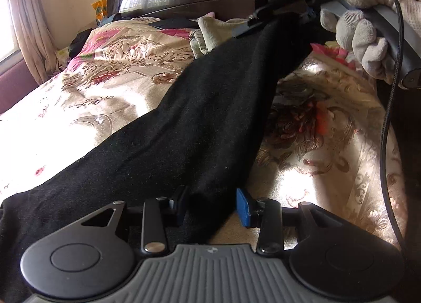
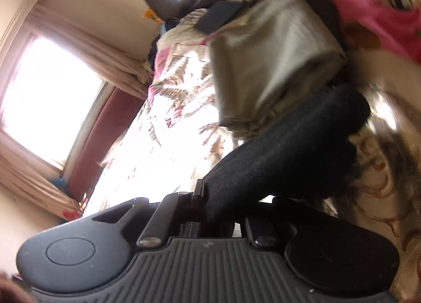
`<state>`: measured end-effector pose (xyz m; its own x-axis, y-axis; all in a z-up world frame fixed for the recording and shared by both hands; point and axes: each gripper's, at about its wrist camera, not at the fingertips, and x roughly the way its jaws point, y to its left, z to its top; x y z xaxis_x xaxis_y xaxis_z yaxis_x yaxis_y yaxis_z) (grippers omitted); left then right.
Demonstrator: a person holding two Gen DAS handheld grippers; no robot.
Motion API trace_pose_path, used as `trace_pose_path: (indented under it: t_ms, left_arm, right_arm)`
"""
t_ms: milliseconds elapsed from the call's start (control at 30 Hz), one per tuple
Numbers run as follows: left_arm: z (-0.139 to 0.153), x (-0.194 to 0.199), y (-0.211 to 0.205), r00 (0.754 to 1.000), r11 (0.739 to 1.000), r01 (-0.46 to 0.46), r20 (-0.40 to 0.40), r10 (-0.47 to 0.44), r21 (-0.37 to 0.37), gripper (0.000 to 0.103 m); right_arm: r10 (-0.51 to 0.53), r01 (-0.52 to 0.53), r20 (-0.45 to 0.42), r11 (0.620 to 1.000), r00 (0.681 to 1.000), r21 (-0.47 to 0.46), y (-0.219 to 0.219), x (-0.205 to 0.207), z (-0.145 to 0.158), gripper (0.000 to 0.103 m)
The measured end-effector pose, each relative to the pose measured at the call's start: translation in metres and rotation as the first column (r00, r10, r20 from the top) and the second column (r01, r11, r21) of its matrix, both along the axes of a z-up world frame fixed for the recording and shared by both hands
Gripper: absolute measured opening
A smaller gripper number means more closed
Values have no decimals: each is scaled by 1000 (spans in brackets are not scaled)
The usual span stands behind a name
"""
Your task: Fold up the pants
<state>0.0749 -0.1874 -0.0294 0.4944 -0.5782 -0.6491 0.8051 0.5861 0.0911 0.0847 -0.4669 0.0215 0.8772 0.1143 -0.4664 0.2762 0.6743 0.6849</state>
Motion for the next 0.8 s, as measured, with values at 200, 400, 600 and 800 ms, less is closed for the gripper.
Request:
trace_pose_path:
  t_ms: [200, 400, 600, 800]
  left_arm:
    - [14, 6, 58, 992, 985, -122, -30, 120, -118, 53]
    - [24, 11, 155, 946, 926, -324, -52, 320, -195, 53]
    - [10, -5, 245, 854, 822, -520, -121, 506, -231, 53]
    - [-2, -24, 288, 796, 730, -604, -204, 570, -320, 53]
  right_arm:
    - [315, -302, -1, 909, 949, -287, 132, 59, 64, 9]
    - [611, -580, -136, 623, 780, -525, 315, 104, 64, 10]
    - [780, -673, -334, 146, 529, -725, 478, 67, 18, 13]
    - [809, -703, -394, 33, 436, -710, 511, 45, 1, 29]
